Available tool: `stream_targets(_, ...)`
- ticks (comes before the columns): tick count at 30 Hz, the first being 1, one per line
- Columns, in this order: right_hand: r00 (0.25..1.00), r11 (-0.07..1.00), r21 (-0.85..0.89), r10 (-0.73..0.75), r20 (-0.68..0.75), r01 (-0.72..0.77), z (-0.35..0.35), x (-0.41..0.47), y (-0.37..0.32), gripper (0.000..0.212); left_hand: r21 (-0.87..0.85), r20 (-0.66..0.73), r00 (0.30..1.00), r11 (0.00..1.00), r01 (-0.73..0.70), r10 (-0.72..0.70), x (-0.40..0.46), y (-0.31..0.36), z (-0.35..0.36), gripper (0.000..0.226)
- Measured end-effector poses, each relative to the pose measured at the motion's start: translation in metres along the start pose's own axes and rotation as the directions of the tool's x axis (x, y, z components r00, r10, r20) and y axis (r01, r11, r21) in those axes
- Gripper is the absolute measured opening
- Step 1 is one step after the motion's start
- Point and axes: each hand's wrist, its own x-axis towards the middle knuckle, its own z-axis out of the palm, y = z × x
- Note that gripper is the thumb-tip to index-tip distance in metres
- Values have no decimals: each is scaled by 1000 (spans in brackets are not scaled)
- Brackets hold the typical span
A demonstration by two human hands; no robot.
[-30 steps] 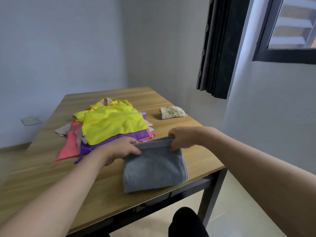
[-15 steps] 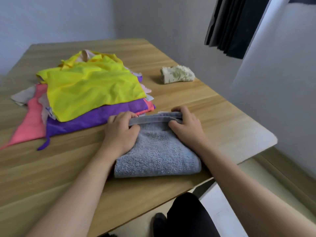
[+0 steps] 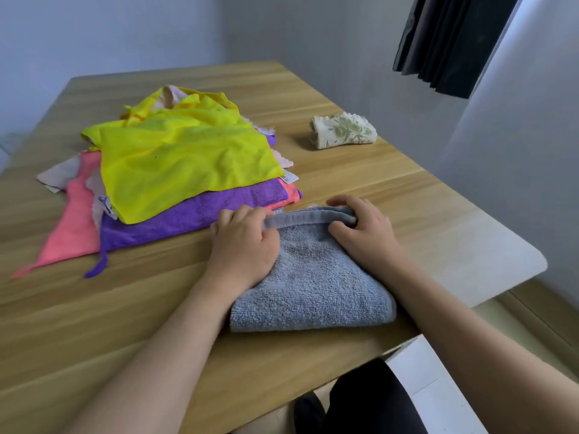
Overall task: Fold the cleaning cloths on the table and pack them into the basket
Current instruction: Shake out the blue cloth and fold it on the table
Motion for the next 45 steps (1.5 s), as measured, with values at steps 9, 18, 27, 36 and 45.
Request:
stream_targets(9, 980, 914, -369, -116, 164, 170, -47, 6, -48, 23, 380, 111, 989, 916, -129, 93, 8, 32, -55, 36)
stream_targets(18, 891, 786, -424, -430, 147, 450, -150, -40, -117, 32, 508, -122, 924, 822, -256, 363, -33, 76, -163, 34)
stream_targets(27, 771, 819, -405, -70, 633, 407, -106, -151, -58, 21, 358, 451, 834, 791, -496, 319, -158, 55, -96, 33)
stream_targets(36, 756, 911, -364, 95, 648, 197, -147, -111, -68, 6, -287, 543, 812, 956, -58, 213, -115, 65, -131, 25)
stream_targets(45, 886, 970, -140, 240, 397, -200, -94, -74, -22, 36, -182, 311, 932, 951, 249, -185, -69, 59, -38, 29)
